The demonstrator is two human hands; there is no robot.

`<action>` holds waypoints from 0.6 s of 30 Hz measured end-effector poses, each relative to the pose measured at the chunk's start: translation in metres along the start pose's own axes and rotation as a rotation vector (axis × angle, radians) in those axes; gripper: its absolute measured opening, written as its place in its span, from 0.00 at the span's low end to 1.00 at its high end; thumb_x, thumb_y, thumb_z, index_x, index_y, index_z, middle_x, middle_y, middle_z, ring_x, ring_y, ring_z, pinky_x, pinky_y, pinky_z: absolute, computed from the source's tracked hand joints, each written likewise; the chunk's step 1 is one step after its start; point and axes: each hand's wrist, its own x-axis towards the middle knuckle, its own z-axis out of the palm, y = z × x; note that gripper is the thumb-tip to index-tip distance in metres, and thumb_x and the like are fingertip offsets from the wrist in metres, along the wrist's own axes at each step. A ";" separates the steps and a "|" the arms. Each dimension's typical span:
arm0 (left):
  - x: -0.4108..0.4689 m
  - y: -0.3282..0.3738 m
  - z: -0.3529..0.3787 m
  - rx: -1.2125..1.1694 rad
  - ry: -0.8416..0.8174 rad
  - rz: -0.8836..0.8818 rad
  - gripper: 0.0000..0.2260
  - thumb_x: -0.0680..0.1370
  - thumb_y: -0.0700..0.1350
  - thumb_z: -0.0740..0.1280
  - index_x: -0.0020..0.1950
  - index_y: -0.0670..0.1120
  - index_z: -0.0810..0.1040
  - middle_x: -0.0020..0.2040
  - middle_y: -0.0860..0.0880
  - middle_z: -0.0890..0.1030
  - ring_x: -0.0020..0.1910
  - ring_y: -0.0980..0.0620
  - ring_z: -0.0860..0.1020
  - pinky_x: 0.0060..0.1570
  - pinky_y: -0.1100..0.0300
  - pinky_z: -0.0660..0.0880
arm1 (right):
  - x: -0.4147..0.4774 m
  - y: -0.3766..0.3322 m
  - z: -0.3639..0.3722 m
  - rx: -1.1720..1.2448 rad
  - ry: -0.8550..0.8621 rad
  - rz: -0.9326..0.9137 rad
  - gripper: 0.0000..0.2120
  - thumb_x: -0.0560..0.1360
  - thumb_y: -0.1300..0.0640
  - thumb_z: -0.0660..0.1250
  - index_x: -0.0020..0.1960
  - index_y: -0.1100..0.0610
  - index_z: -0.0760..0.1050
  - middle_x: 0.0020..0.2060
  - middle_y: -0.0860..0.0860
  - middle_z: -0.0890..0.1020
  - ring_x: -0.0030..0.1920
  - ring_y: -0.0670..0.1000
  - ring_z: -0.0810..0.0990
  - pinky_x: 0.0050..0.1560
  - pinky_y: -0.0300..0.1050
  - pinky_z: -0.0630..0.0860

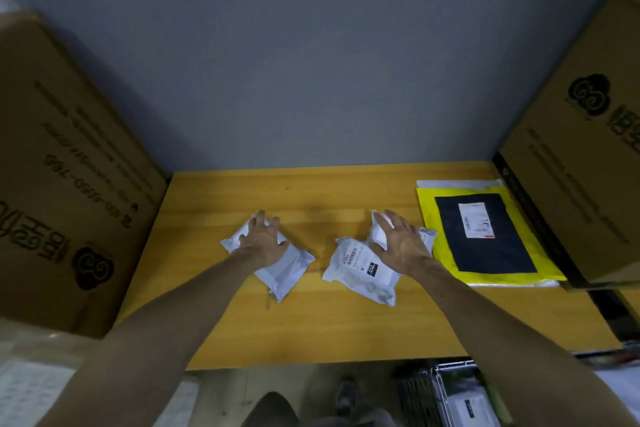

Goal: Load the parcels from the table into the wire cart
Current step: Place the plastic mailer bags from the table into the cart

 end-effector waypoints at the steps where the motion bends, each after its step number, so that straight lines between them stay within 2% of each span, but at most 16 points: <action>1: 0.003 0.000 0.006 -0.008 -0.021 -0.021 0.30 0.82 0.56 0.61 0.79 0.49 0.55 0.80 0.43 0.45 0.78 0.42 0.49 0.70 0.41 0.64 | 0.003 0.004 0.005 -0.010 -0.028 -0.022 0.35 0.81 0.41 0.59 0.81 0.53 0.49 0.79 0.54 0.51 0.78 0.57 0.53 0.74 0.56 0.55; 6: 0.020 -0.007 0.042 -0.067 -0.112 -0.109 0.32 0.81 0.58 0.61 0.80 0.49 0.52 0.80 0.43 0.45 0.79 0.43 0.46 0.71 0.40 0.63 | 0.012 0.015 0.044 -0.074 -0.155 -0.098 0.36 0.79 0.40 0.61 0.80 0.51 0.51 0.79 0.53 0.52 0.78 0.55 0.52 0.73 0.57 0.57; 11: 0.046 -0.016 0.071 -0.053 -0.114 -0.157 0.33 0.80 0.61 0.59 0.80 0.48 0.52 0.80 0.44 0.46 0.79 0.42 0.45 0.70 0.37 0.63 | 0.025 0.026 0.082 -0.213 -0.305 -0.146 0.39 0.78 0.39 0.61 0.80 0.47 0.44 0.79 0.55 0.49 0.78 0.56 0.51 0.73 0.55 0.57; 14: 0.067 -0.023 0.076 -0.078 -0.105 -0.207 0.33 0.81 0.62 0.57 0.81 0.50 0.50 0.80 0.44 0.44 0.79 0.41 0.44 0.70 0.34 0.59 | 0.034 0.029 0.104 -0.269 -0.342 -0.161 0.39 0.79 0.41 0.61 0.80 0.44 0.41 0.79 0.57 0.46 0.79 0.59 0.49 0.74 0.59 0.57; 16: 0.084 -0.030 0.082 -0.100 -0.107 -0.225 0.33 0.81 0.63 0.56 0.81 0.51 0.49 0.81 0.44 0.43 0.79 0.41 0.44 0.70 0.33 0.59 | 0.039 0.025 0.115 -0.299 -0.316 -0.171 0.42 0.75 0.43 0.68 0.80 0.44 0.46 0.79 0.60 0.51 0.77 0.63 0.56 0.69 0.63 0.64; 18: 0.100 -0.033 0.088 -0.145 -0.124 -0.243 0.34 0.80 0.65 0.56 0.81 0.53 0.48 0.81 0.45 0.40 0.79 0.41 0.43 0.70 0.32 0.57 | 0.047 0.025 0.120 -0.318 -0.318 -0.166 0.46 0.67 0.43 0.76 0.79 0.45 0.57 0.76 0.62 0.61 0.70 0.66 0.68 0.57 0.64 0.73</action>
